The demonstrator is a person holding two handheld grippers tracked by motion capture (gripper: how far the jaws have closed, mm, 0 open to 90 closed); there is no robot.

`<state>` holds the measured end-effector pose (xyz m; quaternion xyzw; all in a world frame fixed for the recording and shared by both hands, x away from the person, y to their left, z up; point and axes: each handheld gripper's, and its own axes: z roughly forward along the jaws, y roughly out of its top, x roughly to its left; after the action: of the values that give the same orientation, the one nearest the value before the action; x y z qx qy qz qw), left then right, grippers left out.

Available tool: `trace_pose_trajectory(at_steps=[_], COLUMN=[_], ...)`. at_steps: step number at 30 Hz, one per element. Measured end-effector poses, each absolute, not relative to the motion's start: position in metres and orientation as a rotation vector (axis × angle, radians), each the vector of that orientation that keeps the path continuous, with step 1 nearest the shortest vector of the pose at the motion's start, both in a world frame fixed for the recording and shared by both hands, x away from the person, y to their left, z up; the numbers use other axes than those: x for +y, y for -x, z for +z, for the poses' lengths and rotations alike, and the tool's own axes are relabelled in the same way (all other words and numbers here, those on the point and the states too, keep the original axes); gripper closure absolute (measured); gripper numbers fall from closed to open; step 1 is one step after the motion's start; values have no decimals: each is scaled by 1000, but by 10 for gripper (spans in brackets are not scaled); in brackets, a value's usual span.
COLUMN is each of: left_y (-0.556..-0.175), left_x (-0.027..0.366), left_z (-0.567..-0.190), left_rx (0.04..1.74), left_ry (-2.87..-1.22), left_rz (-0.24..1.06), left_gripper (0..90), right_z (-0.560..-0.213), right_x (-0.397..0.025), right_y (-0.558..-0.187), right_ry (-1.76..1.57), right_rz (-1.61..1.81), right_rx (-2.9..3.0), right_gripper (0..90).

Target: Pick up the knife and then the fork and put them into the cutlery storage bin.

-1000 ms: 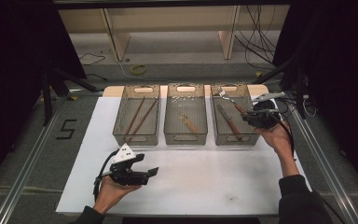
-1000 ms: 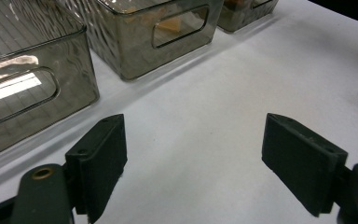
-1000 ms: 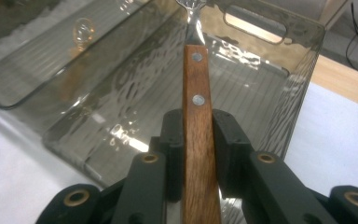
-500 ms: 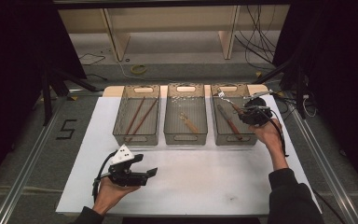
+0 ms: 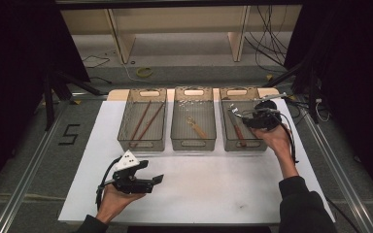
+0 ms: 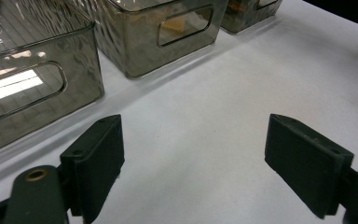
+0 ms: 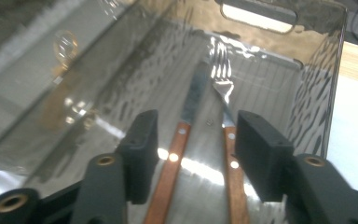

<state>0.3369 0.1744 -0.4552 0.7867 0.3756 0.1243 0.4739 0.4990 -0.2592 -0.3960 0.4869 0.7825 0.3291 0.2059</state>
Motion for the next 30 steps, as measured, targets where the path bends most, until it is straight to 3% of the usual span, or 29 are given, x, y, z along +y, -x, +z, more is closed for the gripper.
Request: trace_pose_trajectory(at_steps=[10, 30], left_y=[-339, -338], left_x=[178, 180], left_z=[-456, -455], left_rx=[929, 897], left_ry=[-1912, -1868], left_rz=[288, 255], left_gripper=[188, 186], right_z=[-384, -389], right_x=[-253, -230], right_y=[-467, -385], right_ry=[-1318, -1148], right_rz=[1182, 1382], right_rx=[2188, 2220], right_gripper=[335, 233])
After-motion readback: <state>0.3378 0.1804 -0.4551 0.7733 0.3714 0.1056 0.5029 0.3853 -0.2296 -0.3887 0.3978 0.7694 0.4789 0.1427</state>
